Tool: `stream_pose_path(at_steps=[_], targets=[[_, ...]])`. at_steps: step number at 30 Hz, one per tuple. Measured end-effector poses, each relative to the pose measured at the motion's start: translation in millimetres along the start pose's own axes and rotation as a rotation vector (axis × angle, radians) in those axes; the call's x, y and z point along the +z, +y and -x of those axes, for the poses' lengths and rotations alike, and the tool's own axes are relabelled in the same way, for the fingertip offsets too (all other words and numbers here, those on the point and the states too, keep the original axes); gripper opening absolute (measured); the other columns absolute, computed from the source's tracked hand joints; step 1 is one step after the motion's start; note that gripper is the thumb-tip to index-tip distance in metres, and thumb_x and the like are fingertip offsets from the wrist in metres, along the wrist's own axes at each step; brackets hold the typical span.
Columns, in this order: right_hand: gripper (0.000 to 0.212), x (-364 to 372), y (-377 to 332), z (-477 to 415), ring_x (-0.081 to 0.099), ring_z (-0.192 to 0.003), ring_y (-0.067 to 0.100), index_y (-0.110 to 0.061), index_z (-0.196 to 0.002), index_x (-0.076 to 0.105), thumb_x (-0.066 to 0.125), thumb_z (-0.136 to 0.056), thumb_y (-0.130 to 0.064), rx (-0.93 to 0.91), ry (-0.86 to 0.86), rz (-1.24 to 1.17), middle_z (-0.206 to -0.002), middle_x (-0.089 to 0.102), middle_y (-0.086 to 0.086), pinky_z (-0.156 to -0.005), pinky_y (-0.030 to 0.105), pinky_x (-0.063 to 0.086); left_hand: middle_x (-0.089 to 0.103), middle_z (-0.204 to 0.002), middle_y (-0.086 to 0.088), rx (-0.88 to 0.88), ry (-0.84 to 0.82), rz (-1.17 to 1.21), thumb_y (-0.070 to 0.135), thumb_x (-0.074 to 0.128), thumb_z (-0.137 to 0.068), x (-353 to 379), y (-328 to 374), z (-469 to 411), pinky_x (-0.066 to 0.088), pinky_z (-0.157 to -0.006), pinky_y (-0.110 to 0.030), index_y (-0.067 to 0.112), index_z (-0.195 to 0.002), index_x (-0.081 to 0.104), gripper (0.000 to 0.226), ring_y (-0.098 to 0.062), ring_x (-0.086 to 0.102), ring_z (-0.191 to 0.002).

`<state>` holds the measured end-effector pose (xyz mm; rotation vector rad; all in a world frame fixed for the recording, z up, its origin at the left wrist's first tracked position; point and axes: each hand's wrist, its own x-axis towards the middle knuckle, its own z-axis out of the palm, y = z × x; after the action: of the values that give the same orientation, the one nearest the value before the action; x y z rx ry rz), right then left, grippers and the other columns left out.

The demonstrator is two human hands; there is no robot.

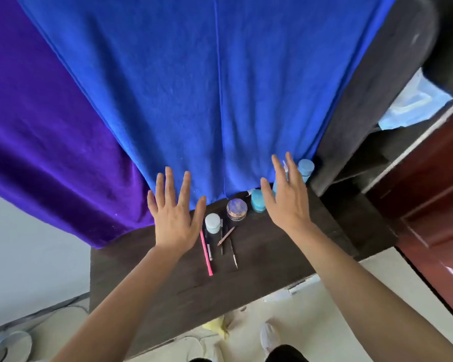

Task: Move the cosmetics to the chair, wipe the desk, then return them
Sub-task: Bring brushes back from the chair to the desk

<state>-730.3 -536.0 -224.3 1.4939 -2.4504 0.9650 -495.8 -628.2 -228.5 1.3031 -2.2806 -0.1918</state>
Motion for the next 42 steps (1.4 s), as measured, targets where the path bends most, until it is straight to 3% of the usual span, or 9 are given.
stream_pose_path(at_steps=[3, 7, 13, 18, 22, 31, 37, 42], targets=[[0.061, -39, 15, 29, 0.034, -0.143, 0.04, -0.01, -0.152, 0.04, 0.057, -0.1, -0.036, 0.032, 0.157, 0.126, -0.161, 0.023, 0.025, -0.113, 0.049, 0.034, 0.012, -0.163, -0.014, 0.199, 0.01, 0.0, 0.055, 0.04, -0.097, 1, 21, -4, 0.016, -0.113, -0.061, 0.021, -0.153, 0.031, 0.067, -0.035, 0.011, -0.15], [0.068, -88, 46, 103, 0.022, -0.15, 0.038, -0.014, -0.156, 0.032, 0.052, -0.1, -0.047, 0.169, 0.228, 0.332, -0.165, 0.015, 0.019, -0.118, 0.054, 0.026, 0.017, -0.162, -0.013, 0.438, -0.052, 0.063, 0.053, 0.04, -0.097, 21, 74, 8, 0.015, -0.113, -0.063, 0.02, -0.152, 0.034, 0.065, -0.035, 0.017, -0.149], [0.067, -192, 85, 218, 0.007, -0.155, 0.028, -0.024, -0.158, 0.026, 0.038, -0.102, -0.058, 0.442, 0.309, 0.58, -0.168, 0.008, 0.01, -0.125, 0.044, 0.005, 0.015, -0.162, -0.017, 0.72, -0.202, 0.3, 0.051, 0.035, -0.099, 33, 205, 64, 0.02, -0.114, -0.062, 0.016, -0.153, 0.032, 0.064, -0.036, 0.016, -0.149], [0.069, -286, 119, 338, 0.003, -0.155, 0.028, -0.027, -0.16, 0.018, 0.038, -0.102, -0.058, 0.67, 0.455, 0.661, -0.169, 0.004, 0.008, -0.124, 0.051, 0.011, 0.015, -0.162, -0.019, 1.001, -0.235, 0.405, 0.05, 0.034, -0.101, 21, 329, 146, 0.02, -0.115, -0.061, 0.015, -0.153, 0.031, 0.062, -0.035, 0.013, -0.15], [0.069, -346, 145, 442, 0.006, -0.155, 0.031, -0.021, -0.159, 0.023, 0.041, -0.101, -0.055, 0.798, 0.574, 0.69, -0.168, 0.006, 0.01, -0.124, 0.053, 0.012, 0.016, -0.162, -0.017, 1.167, -0.267, 0.465, 0.051, 0.034, -0.101, 18, 425, 234, 0.022, -0.113, -0.061, 0.017, -0.153, 0.029, 0.063, -0.035, 0.015, -0.149], [0.07, -481, 218, 674, 0.008, -0.155, 0.032, -0.017, -0.158, 0.028, 0.043, -0.1, -0.054, 1.1, 0.583, 0.727, -0.168, 0.01, 0.01, -0.121, 0.057, 0.018, 0.009, -0.164, -0.015, 1.367, -0.44, 0.549, 0.049, 0.038, -0.099, 8, 620, 483, 0.021, -0.114, -0.061, 0.019, -0.155, 0.027, 0.064, -0.034, 0.01, -0.15], [0.071, -541, 260, 757, 0.014, -0.154, 0.031, -0.022, -0.158, 0.025, 0.043, -0.1, -0.058, 1.234, 0.625, 0.681, -0.167, 0.015, 0.008, -0.119, 0.058, 0.024, 0.007, -0.165, -0.011, 1.461, -0.53, 0.536, 0.05, 0.038, -0.098, 8, 700, 571, 0.018, -0.116, -0.058, 0.021, -0.155, 0.026, 0.065, -0.03, 0.007, -0.152], [0.071, -572, 323, 801, 0.004, -0.155, 0.025, -0.03, -0.159, 0.014, 0.027, -0.1, -0.068, 1.403, 0.54, 0.598, -0.169, 0.003, 0.001, -0.123, 0.054, 0.015, 0.009, -0.165, -0.012, 1.51, -0.624, 0.485, 0.052, 0.034, -0.099, 48, 763, 623, 0.022, -0.115, -0.061, 0.022, -0.156, 0.025, 0.065, -0.03, 0.008, -0.152]])
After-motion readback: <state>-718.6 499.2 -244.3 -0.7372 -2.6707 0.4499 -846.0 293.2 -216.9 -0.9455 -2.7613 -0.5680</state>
